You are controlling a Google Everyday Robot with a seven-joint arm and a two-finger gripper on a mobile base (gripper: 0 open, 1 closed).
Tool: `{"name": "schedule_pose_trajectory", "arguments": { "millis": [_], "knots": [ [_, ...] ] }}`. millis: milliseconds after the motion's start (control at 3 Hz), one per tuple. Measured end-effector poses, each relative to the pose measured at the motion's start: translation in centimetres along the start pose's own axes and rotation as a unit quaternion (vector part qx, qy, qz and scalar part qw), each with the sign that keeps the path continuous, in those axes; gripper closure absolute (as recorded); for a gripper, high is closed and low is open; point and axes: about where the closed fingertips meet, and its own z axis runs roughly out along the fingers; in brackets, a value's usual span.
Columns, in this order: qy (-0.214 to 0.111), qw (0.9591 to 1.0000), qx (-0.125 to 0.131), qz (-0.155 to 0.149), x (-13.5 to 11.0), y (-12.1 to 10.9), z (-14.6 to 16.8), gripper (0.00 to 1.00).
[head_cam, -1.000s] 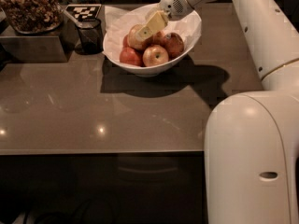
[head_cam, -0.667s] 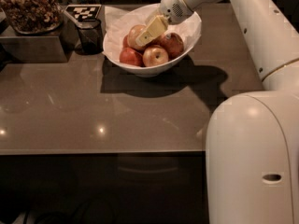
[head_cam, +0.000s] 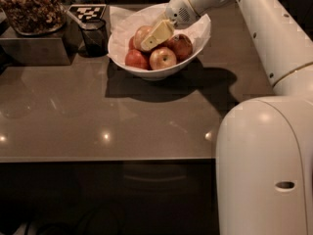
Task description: Pick apple from white bowl
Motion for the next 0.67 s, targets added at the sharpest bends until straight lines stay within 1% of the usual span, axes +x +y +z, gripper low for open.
{"name": "schedule_pose_trajectory", "arguments": {
  "millis": [333,667],
  "knots": [
    [-0.005,1.0,-0.004,0.004,0.29,0.03,0.44,0.54],
    [-0.006,1.0,-0.004,0.004,0.32,0.04,0.5,0.77]
  ]
}}
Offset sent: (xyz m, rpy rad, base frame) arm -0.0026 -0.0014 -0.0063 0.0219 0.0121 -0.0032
